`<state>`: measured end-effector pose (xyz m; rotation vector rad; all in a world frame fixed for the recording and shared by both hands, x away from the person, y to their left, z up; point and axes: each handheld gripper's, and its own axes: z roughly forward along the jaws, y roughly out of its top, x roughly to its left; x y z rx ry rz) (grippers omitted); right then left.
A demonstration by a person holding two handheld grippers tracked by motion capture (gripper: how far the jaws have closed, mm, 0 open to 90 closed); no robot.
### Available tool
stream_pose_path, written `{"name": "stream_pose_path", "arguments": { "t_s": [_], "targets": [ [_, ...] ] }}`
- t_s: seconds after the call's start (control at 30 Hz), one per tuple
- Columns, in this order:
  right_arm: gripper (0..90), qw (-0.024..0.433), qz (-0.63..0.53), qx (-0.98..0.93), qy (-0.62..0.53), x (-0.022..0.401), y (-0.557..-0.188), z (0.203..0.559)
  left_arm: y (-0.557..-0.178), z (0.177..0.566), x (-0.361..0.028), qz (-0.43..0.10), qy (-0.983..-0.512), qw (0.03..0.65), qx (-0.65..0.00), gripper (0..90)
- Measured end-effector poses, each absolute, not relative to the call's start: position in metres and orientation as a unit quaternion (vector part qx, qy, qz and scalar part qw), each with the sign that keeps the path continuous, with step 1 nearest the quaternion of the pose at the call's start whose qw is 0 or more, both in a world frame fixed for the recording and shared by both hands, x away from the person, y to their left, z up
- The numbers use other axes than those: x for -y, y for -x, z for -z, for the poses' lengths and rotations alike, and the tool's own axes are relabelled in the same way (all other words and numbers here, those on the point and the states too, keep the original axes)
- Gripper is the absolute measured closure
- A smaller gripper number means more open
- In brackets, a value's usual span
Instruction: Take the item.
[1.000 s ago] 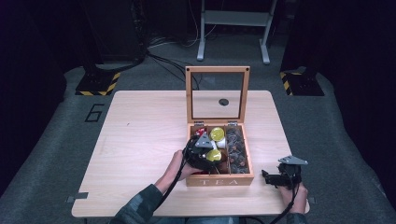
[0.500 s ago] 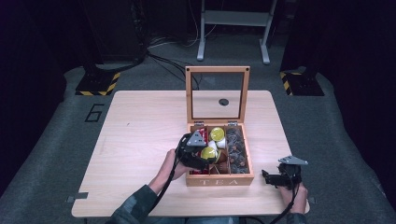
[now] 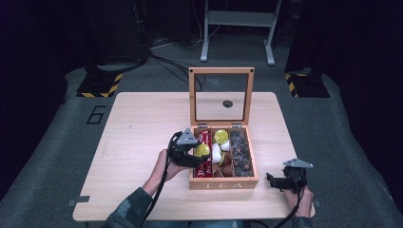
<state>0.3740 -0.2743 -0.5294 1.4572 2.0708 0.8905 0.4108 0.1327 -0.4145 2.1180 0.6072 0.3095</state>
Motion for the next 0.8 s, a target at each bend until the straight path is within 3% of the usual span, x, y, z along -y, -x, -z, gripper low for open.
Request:
{"name": "stream_pose_path", "arguments": {
  "t_s": [0.8],
  "targets": [
    [3.6, 0.227, -0.324, -0.752, -0.527, 0.274, -0.374, 0.530, -0.413, 0.406, -0.179, -0.159, -0.838, 0.442, -0.278, 37.9]
  ]
}}
